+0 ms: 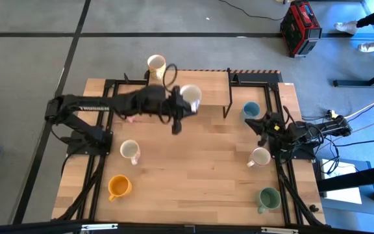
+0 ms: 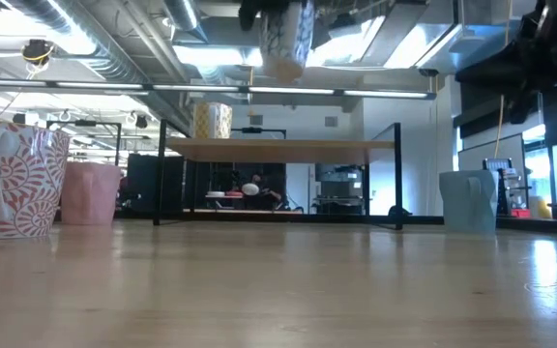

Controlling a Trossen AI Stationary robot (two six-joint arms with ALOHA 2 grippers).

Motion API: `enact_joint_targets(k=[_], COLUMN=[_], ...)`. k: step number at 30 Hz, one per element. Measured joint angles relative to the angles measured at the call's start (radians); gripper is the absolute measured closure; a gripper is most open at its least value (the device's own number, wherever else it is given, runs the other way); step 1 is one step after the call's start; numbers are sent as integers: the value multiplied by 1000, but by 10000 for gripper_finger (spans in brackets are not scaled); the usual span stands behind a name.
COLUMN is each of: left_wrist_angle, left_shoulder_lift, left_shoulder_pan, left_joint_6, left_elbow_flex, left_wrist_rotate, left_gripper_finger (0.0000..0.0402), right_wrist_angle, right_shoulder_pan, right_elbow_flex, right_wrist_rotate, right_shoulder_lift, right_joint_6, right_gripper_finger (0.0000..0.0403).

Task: Place coffee mugs
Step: Put the blue pattern mug on the shelf

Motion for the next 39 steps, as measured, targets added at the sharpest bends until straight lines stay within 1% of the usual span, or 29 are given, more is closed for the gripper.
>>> enact_joint_targets(k=[4,8,12,19,27,30,34,39], left_wrist_angle=[-9,-17,-2,5,4,72,169,175], left_shoulder_lift=[13,52,97,149,151,151,153,152], left_shoulder_pan=[121,211,262,276,281,283,286,288], left_joint_6=[79,106,110,135,161,183,154,142], left_elbow_flex=[0,0,0,0,-1,-39,-79,-111], left_wrist_rotate=[95,139,163,112,118,110,122,136], left_gripper_finger=[385,385,385,385,385,385,385,385], right_wrist_angle=[-1,-1,-3,-6,-12,-12,-11,-11], right_shoulder_pan=[0,0,0,0,0,0,0,0], right_elbow_flex=[0,0,0,0,0,0,0,0], right_wrist_rotate=[60,74,75,77,108,120,120,138], right_shoulder_lift=[0,0,0,0,0,0,0,0], right_joint_6=[0,8,8,4,-1,-6,-30,-30], right_gripper_finger=[400,400,400,400,400,400,400,400])
